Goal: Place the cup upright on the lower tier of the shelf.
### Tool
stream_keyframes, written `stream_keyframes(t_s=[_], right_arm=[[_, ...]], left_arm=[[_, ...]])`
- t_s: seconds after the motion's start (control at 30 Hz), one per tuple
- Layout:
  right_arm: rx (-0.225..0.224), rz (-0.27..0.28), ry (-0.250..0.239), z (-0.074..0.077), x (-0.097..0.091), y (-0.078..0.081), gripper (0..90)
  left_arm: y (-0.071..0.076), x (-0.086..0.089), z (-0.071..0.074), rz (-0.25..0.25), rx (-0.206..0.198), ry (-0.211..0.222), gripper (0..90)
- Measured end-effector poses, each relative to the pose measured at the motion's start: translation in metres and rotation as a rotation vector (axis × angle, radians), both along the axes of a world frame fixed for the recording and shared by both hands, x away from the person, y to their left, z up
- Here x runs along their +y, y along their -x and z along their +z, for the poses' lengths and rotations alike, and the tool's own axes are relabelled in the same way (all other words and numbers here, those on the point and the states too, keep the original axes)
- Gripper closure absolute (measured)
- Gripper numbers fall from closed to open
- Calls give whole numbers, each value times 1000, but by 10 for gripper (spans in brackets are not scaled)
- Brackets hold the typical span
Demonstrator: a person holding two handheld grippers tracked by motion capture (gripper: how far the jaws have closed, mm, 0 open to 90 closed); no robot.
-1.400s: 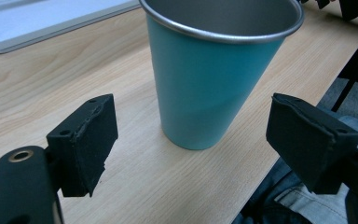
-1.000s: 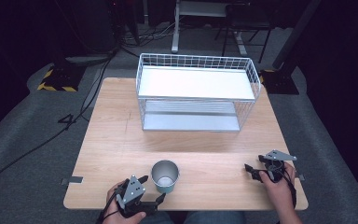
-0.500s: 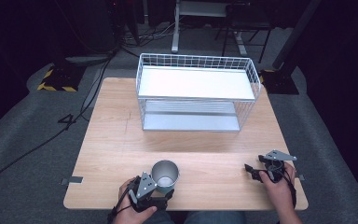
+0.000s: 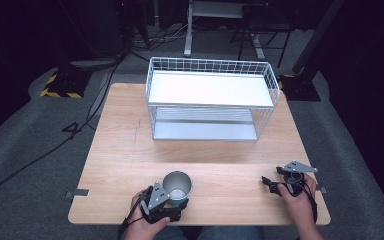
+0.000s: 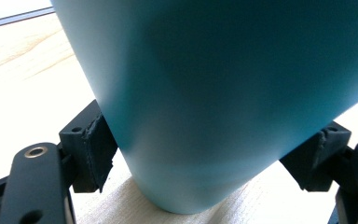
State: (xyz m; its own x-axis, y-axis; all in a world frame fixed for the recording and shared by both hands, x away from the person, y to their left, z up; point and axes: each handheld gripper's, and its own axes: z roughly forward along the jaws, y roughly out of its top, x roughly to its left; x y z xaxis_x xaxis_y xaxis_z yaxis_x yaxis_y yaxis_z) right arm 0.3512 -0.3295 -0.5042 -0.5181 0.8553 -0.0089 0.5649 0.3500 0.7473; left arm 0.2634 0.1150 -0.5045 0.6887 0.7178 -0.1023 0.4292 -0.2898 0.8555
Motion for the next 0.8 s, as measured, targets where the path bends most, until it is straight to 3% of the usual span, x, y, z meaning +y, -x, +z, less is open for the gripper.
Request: stream_keyframes(t_s=[0.43, 0.8], right_arm=[[1, 0, -2, 0, 0, 0, 235], [2, -3, -3, 0, 1, -3, 235]], left_arm=[[-2, 4, 2, 7, -13, -21, 221], [-3, 9, 20, 15, -42, 24, 222]])
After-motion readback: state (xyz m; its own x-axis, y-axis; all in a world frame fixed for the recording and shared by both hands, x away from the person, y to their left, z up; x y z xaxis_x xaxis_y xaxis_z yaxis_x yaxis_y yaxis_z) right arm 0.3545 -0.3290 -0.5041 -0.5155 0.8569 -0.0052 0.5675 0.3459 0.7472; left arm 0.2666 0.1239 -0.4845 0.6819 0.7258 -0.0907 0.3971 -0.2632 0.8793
